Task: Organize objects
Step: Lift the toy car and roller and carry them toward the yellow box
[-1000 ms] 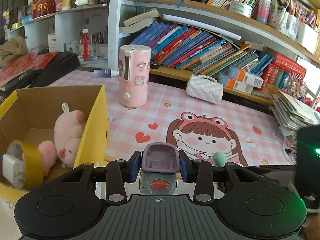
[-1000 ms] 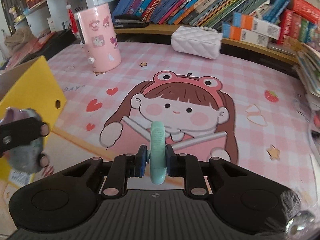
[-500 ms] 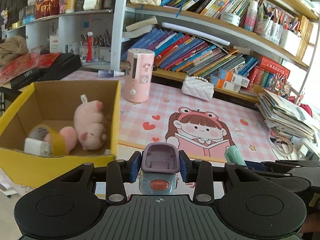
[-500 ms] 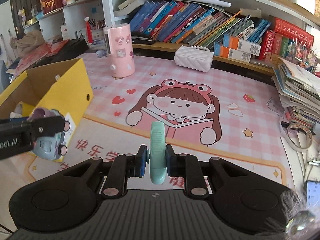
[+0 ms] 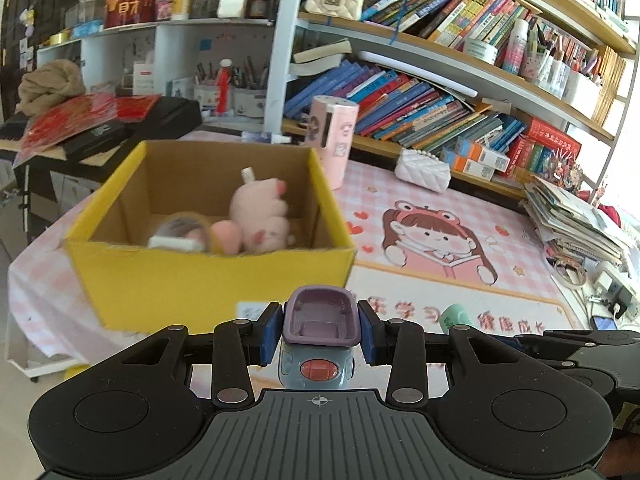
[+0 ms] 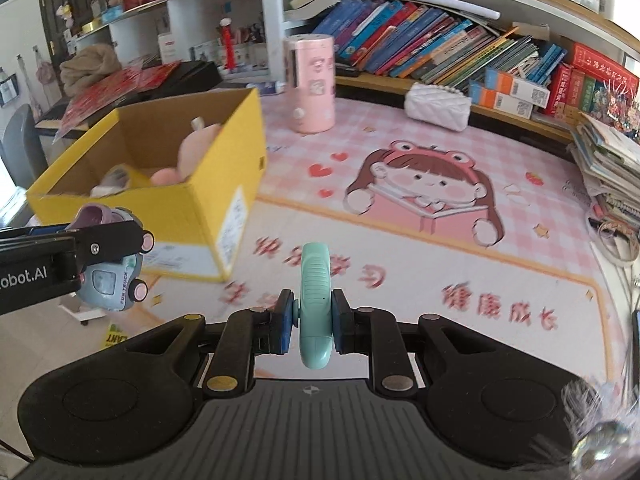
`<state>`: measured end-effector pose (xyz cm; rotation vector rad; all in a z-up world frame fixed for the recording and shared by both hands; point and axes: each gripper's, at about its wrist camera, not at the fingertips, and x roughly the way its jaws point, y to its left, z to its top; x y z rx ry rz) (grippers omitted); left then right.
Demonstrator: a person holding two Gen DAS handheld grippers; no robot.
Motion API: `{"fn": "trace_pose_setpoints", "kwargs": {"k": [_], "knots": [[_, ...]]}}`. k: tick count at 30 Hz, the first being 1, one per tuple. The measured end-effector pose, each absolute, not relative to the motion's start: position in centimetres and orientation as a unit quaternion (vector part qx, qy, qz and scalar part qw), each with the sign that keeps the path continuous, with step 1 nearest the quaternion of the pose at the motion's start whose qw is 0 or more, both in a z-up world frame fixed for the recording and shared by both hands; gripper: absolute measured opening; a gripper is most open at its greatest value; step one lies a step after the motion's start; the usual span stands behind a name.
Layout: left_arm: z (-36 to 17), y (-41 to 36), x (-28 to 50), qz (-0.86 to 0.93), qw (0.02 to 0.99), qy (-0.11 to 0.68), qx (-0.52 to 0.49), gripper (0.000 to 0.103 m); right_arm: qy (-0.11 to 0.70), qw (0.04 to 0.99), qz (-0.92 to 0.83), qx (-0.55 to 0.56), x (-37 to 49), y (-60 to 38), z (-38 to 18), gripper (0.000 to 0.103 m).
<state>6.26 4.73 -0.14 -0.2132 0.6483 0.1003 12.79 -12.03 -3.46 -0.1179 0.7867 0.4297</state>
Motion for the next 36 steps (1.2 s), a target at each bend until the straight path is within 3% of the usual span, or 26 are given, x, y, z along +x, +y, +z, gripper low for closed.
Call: {"fn": "trace_pose_setpoints", "kwargs": {"k": [17,36], "knots": [[-1.3,9.1,-0.6,0.049,0.936,0.333,-0.105,0.038,0.398,0.890,0.216,-0.053,5.0,-7.0,-4.8,0.018],[-0.6,12.6,-4.2,0.068,0.940,0.315,-0.116,0.038,0.384,0.889,0.241,-0.066,1.8,-3.0,-4.2,0.018]]}}
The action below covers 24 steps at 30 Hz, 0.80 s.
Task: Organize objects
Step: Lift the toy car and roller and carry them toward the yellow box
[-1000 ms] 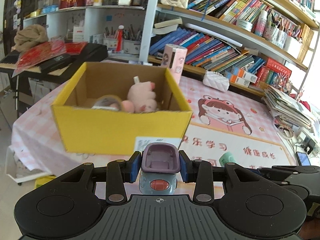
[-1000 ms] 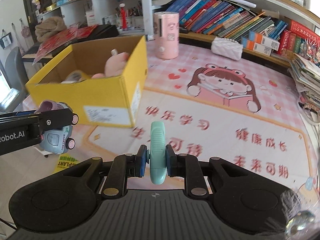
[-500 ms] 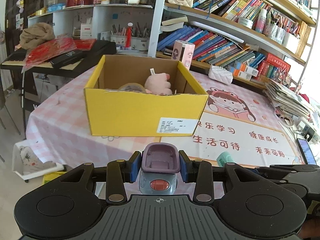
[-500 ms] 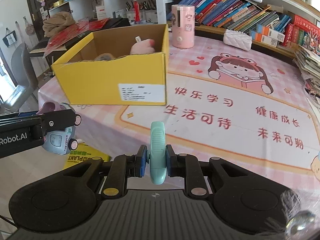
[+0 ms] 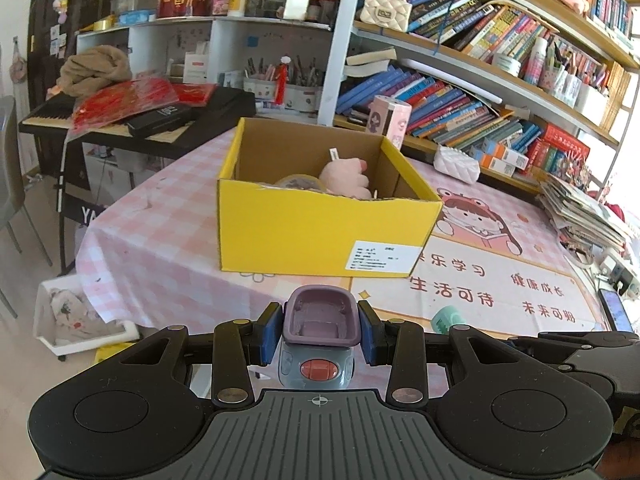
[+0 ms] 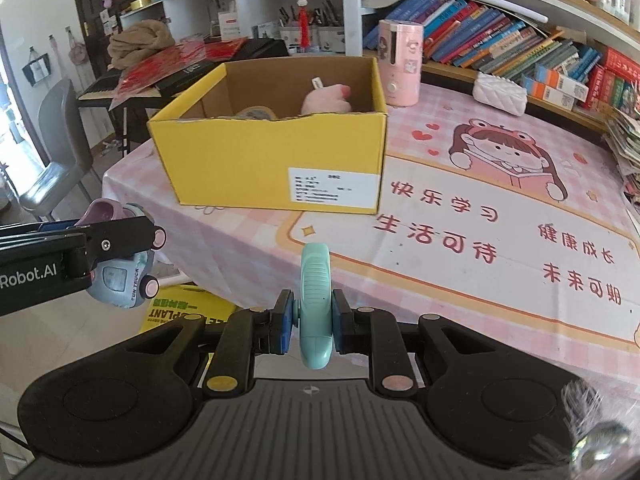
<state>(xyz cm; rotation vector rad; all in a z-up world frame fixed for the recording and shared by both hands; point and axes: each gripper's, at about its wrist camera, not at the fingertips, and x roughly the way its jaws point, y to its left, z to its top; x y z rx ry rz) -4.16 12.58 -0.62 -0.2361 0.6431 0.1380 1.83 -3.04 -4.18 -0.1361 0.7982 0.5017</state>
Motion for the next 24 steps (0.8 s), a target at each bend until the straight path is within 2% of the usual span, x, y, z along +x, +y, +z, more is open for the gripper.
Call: {"fn": "trace_pose_setpoints", "kwargs": {"k": [24], "knots": [[-0.2,14.2,-4.9,0.077,0.942,0.303,-0.123,0.038,0.374,0.887,0.257,-0.085,1.4,-0.7,-3.3,0.018]]}}
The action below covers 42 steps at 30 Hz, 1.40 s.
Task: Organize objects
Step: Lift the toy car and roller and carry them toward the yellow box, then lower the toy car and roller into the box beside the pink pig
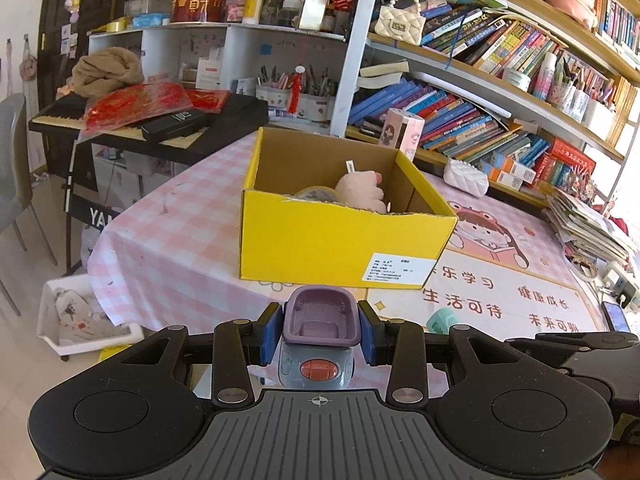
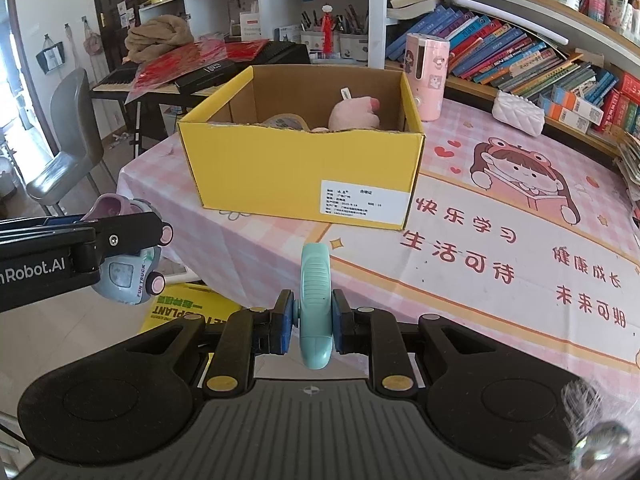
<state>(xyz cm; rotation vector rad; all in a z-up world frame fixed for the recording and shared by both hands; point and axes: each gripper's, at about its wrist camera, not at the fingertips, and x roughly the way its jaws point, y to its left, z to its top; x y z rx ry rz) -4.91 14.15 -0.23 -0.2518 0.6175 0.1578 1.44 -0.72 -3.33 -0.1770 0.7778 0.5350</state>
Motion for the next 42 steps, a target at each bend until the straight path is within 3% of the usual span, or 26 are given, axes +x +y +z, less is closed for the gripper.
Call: {"fn": "trace_pose_setpoints", "kwargs": {"k": [18,30,42], "knots": [[0.5,14.7,-1.5,0.080,0.946,0.293,-0.115,0.038,0.366,0.887,0.268,-0.083,4.5,0.5,-3.2,0.018],[2.3,16.1,5.0,0.095,0.954,0.263,-0.106,0.038,0.311,0.908,0.273,-0.066,12.4,2.1,0.5,0.018],[2.1,16.0,11.3,0.108,0.949,0.279,-0.097,0.038,0.311,0.901,0.294,-0.069,19.7,3.5,0.5,0.018]]}}
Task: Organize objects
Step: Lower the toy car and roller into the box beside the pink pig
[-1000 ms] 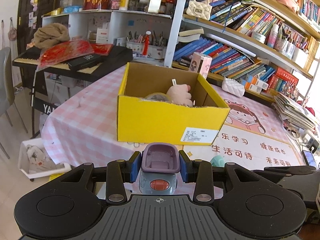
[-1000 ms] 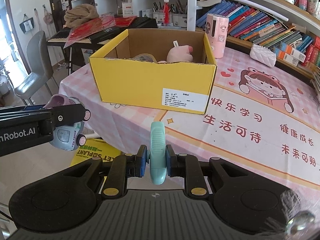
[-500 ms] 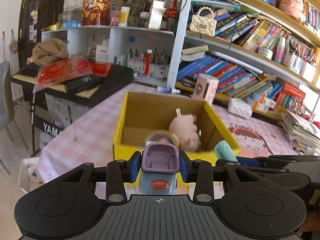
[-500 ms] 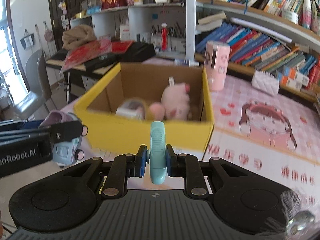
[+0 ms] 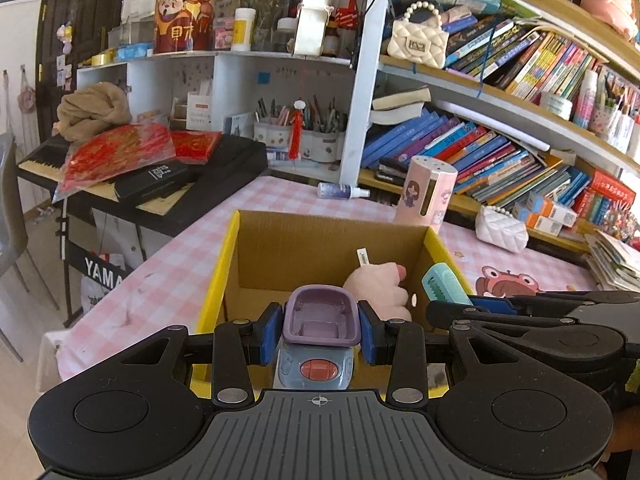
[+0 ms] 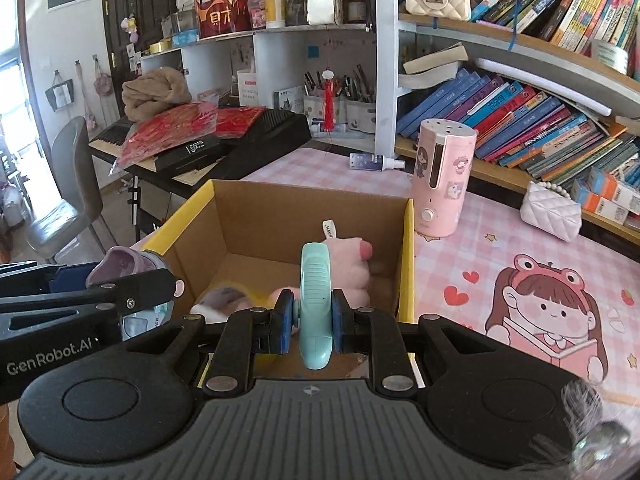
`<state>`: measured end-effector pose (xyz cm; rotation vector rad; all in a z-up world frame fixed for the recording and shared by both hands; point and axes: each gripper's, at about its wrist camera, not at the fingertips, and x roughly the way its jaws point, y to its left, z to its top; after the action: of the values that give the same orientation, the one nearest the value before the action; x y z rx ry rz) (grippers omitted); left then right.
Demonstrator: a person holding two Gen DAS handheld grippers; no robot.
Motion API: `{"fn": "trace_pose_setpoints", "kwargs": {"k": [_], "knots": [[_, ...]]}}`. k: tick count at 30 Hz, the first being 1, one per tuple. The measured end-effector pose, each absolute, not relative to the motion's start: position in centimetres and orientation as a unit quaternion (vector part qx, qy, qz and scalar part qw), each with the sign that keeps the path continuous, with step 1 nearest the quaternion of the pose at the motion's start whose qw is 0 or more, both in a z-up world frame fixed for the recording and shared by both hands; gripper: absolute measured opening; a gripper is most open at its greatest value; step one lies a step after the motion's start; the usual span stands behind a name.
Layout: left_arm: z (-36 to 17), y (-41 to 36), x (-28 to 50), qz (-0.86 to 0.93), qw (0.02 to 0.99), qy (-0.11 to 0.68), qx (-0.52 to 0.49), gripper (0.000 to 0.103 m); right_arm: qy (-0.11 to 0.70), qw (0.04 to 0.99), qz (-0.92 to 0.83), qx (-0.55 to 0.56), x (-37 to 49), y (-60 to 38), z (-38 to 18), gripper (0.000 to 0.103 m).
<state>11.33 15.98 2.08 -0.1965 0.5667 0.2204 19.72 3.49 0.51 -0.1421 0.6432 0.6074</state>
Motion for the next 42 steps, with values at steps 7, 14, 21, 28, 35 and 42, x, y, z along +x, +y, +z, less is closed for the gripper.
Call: {"fn": "trace_pose_setpoints", "kwargs": {"k": [7,14,21,28,35,42], "knots": [[1.2,16.2,14.3,0.125,0.942,0.297,-0.089,0.038,0.320,0.889,0.313,-0.090,22.7,4.3,-0.8,0.018],[-0.1,16.2,16.6,0.132,0.934,0.322,-0.082,0.038,0.326,0.873,0.337,-0.134,24.9,5.3,-2.6,0.018],[-1.2,16.3,18.1,0.136,0.927,0.342,-0.078,0.038,0.330,0.858,0.358,-0.162,25.9,5.9,-4.0,0.019],[-1.6,16.0,19.1,0.136,0.925,0.348,-0.064,0.038,0.324,0.840,0.386,-0.202,26.1,7.1,-4.5,0.019],[-1.5,15.7,19.9,0.132,0.927,0.345,-0.062,0.038,0.341,0.805,0.411,-0.257,26.3,8.5,-5.1,0.019],[-1.6,15.3,20.3,0.126,0.929,0.345,-0.054,0.038,0.365,0.783,0.416,-0.283,26.3,9.2,-5.6,0.019]]}}
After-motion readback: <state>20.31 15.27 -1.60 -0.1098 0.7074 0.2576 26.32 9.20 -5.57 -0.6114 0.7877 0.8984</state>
